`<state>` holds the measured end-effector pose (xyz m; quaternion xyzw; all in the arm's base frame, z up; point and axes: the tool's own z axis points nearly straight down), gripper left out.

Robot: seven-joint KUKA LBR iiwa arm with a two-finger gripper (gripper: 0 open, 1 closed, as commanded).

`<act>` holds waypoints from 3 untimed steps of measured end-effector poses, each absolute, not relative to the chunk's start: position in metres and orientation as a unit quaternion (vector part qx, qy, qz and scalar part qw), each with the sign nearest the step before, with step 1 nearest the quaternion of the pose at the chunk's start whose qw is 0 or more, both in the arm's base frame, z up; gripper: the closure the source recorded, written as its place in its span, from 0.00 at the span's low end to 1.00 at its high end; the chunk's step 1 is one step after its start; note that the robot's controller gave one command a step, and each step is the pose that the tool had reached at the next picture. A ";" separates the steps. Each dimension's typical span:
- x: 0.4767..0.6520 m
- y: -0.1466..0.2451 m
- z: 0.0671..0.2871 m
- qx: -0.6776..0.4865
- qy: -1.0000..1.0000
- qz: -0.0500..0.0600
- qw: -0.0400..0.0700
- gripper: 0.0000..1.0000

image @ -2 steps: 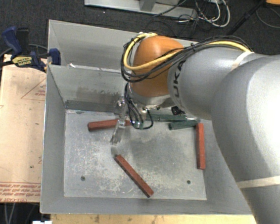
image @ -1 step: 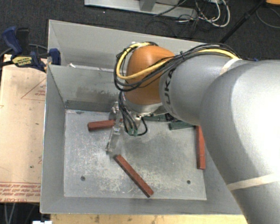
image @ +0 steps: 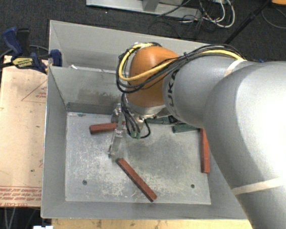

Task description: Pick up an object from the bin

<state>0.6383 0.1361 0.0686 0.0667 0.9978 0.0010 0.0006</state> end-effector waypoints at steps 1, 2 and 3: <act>0.639 0.136 0.070 0.067 0.998 0.001 0.002 1.00; 0.641 0.137 0.121 0.067 0.998 0.002 0.004 1.00; 0.643 0.137 0.182 0.067 0.998 0.002 0.005 1.00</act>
Offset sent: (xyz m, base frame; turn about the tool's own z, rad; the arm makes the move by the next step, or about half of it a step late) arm 0.0000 0.0000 0.0000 0.0000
